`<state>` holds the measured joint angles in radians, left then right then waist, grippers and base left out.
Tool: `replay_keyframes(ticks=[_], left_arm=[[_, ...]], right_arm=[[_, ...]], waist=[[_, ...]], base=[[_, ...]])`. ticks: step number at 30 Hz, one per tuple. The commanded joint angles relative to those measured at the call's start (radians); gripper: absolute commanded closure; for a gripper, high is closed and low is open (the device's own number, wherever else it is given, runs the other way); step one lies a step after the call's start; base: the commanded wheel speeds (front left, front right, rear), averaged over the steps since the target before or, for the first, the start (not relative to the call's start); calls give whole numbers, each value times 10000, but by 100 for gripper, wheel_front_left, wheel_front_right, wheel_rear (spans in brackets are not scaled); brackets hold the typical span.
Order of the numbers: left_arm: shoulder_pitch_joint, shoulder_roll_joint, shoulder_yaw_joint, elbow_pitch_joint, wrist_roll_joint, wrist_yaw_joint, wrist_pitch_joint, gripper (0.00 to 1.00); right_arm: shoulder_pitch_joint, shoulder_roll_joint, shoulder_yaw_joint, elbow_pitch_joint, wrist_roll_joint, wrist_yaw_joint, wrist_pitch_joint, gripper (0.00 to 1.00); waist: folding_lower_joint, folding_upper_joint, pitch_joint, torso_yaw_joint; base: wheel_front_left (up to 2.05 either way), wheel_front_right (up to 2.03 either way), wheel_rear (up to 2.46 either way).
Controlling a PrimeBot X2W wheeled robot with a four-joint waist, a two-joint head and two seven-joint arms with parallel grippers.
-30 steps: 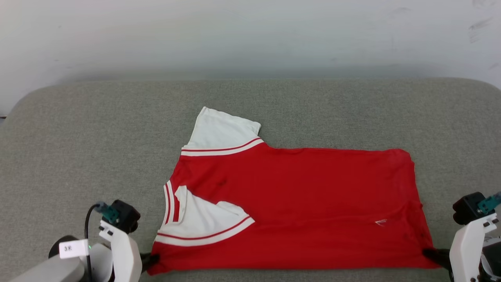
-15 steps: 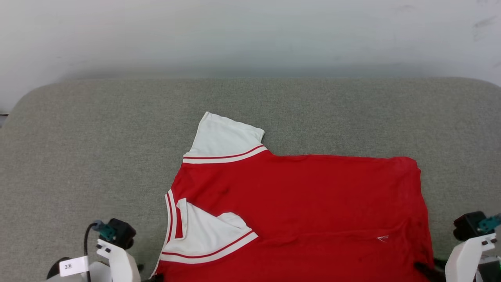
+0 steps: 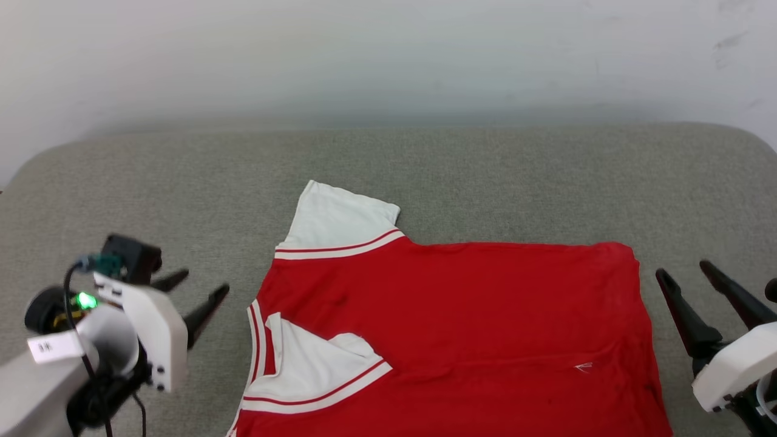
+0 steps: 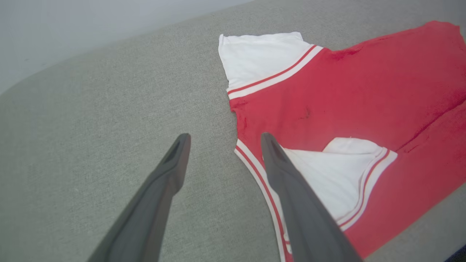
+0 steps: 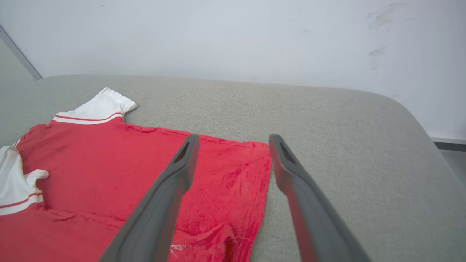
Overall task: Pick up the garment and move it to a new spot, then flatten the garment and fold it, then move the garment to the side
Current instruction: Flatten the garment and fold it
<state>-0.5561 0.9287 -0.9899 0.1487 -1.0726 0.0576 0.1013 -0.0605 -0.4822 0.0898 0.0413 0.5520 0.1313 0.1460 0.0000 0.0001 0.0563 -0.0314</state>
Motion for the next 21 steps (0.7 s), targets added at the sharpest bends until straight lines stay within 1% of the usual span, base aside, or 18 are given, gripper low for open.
replay_keyframes(ticks=[1,3,5,7,8,10,12,14,18,21], left_arm=[[-459,-163,201,94,185,116,-164,0],[-907,-283,361,276,302,111,-207,0],[-1460,-437,528,560,421,12,-195,0],[-1973,-604,558,891,539,-191,-26,0],[-1973,-604,558,891,539,-191,-26,0],[-2514,-778,587,1219,482,-438,323,0],[-3062,-919,603,1552,298,-720,920,0],[-3638,-1026,564,1878,47,-1012,1758,0],[-4818,-1159,424,2431,-260,-1290,3568,0],[-5701,-1336,356,2793,-492,-1361,4874,0]], right_arm=[[-53,473,-282,-322,-470,-10,-470,0],[-108,907,-517,-636,-941,-10,-867,0],[-177,1265,-592,-960,-1320,-10,-1126,0],[-227,1527,-612,-1232,-1619,-10,-1271,0],[-227,1527,-612,-1232,-1619,-10,-1271,0],[-264,1751,-562,-1468,-1835,-10,-1325,0],[-354,1899,-534,-1661,-2036,-10,-1341,0],[-433,2063,-500,-1817,-2132,-10,-1329,0],[-626,2260,-411,-2058,-2330,-10,-1292,0],[-818,2365,-407,-2136,-2412,-10,-1309,0]], waist=[[0,-1,221,-160],[0,-1,445,-280],[0,-1,750,-432],[0,-1,1080,-582],[0,-1,1080,-582],[0,-1,1445,-737],[0,-1,1811,-890],[0,-1,2208,-1040],[0,-1,2995,-1311],[0,-1,3543,-1460]], base=[[0,0,0],[0,0,0],[0,0,0],[0,0,0],[0,0,0],[0,0,0],[0,0,0],[0,0,0],[0,0,0],[0,0,0]])
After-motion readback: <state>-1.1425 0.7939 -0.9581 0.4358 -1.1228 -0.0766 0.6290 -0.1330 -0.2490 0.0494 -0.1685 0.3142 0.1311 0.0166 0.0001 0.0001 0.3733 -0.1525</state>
